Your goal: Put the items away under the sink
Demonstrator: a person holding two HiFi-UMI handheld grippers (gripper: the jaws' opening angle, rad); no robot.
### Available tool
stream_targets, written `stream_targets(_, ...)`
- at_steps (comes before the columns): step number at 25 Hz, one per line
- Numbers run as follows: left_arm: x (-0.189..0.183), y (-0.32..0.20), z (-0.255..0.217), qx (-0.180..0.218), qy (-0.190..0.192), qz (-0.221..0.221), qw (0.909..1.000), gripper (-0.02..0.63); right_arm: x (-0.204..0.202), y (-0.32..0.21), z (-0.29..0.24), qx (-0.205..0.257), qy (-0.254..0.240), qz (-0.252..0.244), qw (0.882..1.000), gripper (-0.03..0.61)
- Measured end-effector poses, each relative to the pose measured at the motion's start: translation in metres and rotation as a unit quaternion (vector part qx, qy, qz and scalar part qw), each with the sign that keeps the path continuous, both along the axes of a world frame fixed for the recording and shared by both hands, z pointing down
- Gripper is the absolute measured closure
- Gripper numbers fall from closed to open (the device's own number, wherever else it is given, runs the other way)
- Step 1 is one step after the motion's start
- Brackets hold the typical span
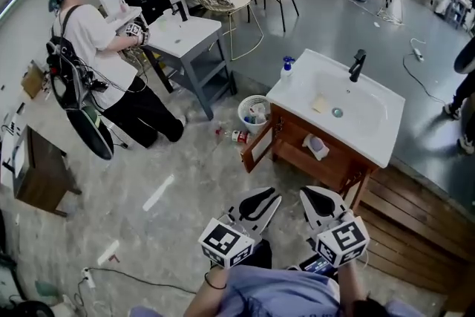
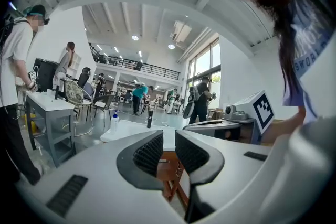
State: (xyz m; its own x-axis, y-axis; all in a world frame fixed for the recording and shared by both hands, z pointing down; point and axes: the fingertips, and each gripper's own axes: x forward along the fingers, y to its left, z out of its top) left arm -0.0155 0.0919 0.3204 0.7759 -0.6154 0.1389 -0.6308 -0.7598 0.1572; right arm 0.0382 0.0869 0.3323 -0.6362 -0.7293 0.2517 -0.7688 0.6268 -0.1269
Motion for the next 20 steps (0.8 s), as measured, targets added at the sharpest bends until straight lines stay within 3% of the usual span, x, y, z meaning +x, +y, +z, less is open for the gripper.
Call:
stream_targets(8, -0.034, -0.068, 0.01, -0.02, 0.005, 0.006, 0.9998, 0.548, -0.032, -0.067, 0.014, -0.026, 0.002, 0.006, 1.0, 0.566)
stream_targets(20, -0.082, -0.147, 0.009, -0.014, 0.015, 0.02, 0.9996, 0.548, -0.08, -0.139, 0.015, -0.026, 0.011, 0.024, 0.999, 0.566)
